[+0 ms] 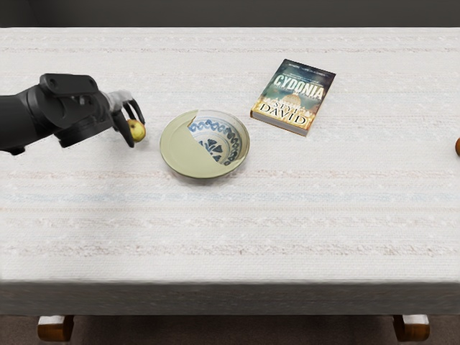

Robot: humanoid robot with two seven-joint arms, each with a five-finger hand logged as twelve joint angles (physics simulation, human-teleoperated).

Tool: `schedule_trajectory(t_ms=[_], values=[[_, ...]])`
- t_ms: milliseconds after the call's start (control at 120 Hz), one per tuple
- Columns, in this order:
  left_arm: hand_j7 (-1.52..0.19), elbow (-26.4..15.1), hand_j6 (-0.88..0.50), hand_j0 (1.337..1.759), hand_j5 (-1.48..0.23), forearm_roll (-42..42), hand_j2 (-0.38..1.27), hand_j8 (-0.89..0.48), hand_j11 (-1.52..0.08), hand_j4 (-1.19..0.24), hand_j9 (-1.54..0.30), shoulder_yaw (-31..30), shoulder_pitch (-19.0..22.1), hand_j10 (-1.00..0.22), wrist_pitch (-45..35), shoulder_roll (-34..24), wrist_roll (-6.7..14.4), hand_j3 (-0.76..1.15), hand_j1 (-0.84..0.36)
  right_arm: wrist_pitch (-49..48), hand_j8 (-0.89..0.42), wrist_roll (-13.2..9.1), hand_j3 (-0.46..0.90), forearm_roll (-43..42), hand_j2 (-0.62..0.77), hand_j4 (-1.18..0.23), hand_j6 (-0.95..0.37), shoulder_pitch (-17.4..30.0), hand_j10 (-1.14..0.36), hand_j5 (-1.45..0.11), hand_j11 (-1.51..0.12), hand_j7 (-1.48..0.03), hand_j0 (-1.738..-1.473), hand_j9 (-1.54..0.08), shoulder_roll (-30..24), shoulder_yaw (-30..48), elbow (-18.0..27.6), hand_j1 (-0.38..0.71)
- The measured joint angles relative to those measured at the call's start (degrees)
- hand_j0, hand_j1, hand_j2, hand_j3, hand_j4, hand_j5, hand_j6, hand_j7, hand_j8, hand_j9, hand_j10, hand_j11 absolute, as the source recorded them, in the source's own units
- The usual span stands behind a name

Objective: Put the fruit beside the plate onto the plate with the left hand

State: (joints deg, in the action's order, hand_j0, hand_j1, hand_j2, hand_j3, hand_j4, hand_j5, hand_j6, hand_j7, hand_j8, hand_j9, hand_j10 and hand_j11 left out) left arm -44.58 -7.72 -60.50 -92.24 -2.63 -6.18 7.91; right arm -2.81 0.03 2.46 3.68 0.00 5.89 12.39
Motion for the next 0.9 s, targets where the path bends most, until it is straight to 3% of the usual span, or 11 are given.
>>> schedule_trajectory(t_ms=[200,583,817,900], values=[[-0.88,-0.7,-0.47,1.657,-0.88,-0.1,0.38,-0.52,-0.87,-0.65,-0.87,1.8,-4.8,-0.65,8.3,-1.4,-0.1,0.00,-0.32,0.0,-0.02,0.0,0.00,0.0,0.00,-0.02,-0.02,0.0,-0.02,-0.02,-0.02,-0.02,-1.658,-0.02,0.0,0.0,0.0,-0.33],[-0.86,-0.8,-0.47,1.658,-0.86,0.1,0.40,-0.55,-0.85,-0.64,-0.85,9.0,-7.1,-0.65,14.0,1.0,-0.1,0.00,-0.35,0.0,-0.02,0.0,0.00,0.0,0.00,-0.02,-0.02,0.0,-0.02,-0.02,-0.02,-0.02,-1.658,-0.02,0.0,0.0,0.0,-0.33],[-0.33,-0.7,-0.20,1.658,-0.34,-0.1,0.14,-0.22,-0.33,-0.25,-0.33,10.8,-7.1,-0.25,15.4,0.6,-0.1,0.00,0.07,0.0,-0.02,0.0,0.00,0.0,0.00,-0.02,-0.01,0.0,-0.02,-0.02,-0.02,-0.02,-1.658,-0.02,0.0,0.0,0.0,-0.33],[-0.22,-0.7,-0.13,1.658,-0.22,-0.1,0.09,-0.15,-0.22,-0.17,-0.22,9.4,-7.2,-0.17,22.9,-6.4,-0.1,0.00,0.16,0.0,-0.02,0.0,0.00,0.0,0.00,-0.01,-0.01,0.0,-0.02,-0.02,-0.02,-0.02,-1.658,-0.02,0.0,0.0,0.0,-0.33]])
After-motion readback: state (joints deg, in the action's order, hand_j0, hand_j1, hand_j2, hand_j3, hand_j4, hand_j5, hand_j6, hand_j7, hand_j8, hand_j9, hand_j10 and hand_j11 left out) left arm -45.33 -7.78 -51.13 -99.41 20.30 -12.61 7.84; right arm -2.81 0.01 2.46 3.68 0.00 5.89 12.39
